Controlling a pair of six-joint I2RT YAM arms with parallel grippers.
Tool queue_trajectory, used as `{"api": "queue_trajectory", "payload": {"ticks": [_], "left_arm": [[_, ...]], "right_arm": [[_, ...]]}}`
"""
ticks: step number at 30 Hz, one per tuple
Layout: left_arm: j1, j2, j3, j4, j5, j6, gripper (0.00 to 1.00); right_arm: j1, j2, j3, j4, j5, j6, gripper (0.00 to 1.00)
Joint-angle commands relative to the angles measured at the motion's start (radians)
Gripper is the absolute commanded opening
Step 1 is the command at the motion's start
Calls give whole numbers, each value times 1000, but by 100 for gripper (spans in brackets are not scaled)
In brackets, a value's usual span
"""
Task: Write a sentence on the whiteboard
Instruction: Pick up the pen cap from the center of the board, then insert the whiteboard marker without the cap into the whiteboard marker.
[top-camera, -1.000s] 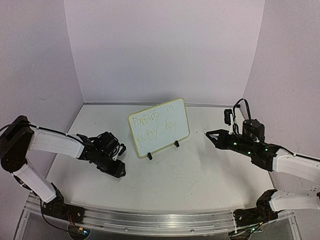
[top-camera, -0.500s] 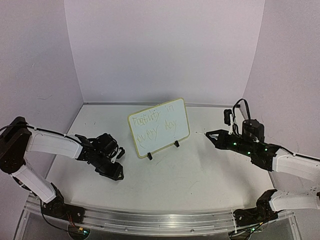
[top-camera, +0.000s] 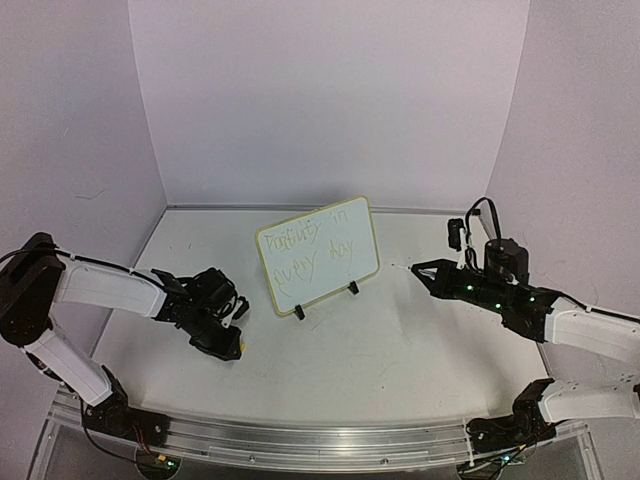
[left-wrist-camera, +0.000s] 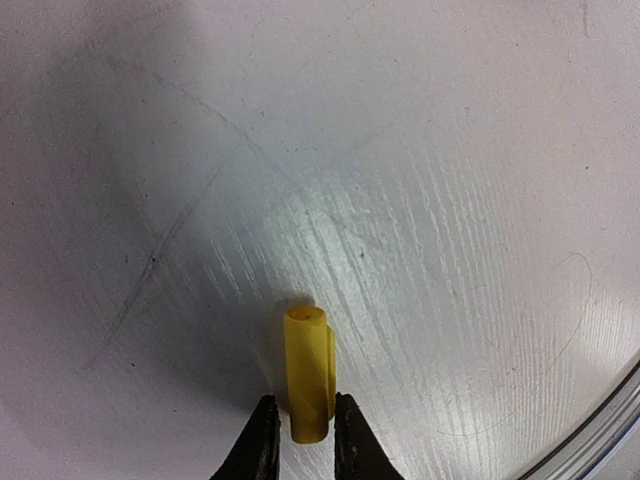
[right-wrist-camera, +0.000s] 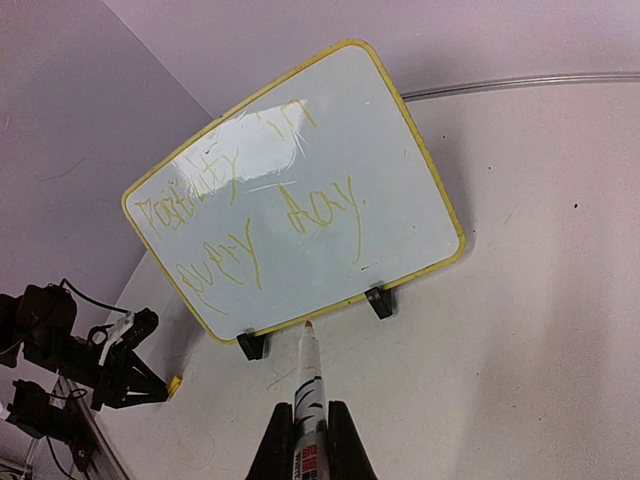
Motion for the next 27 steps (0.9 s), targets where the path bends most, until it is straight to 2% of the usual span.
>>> {"api": "queue_trajectory", "payload": {"ticks": [1, 8, 15, 20, 27], "left_arm": [[-8, 25, 21, -48, -8, 1, 11], [-11, 42, 19, -50, 0, 1, 0], [-18, -65, -13, -2, 7, 21, 0], [-26, -182, -22, 36, 83, 95, 0], [-58, -258, 1, 91, 196, 101, 0]], "right_arm": [[1, -7, 6, 15, 16, 2, 0], [1, -14, 12, -6, 15, 2, 0], [1, 4, 25, -10, -51, 21, 0], [1, 69, 62, -10, -227, 24, 0], [1, 217, 153, -21, -586, 60, 0]]}}
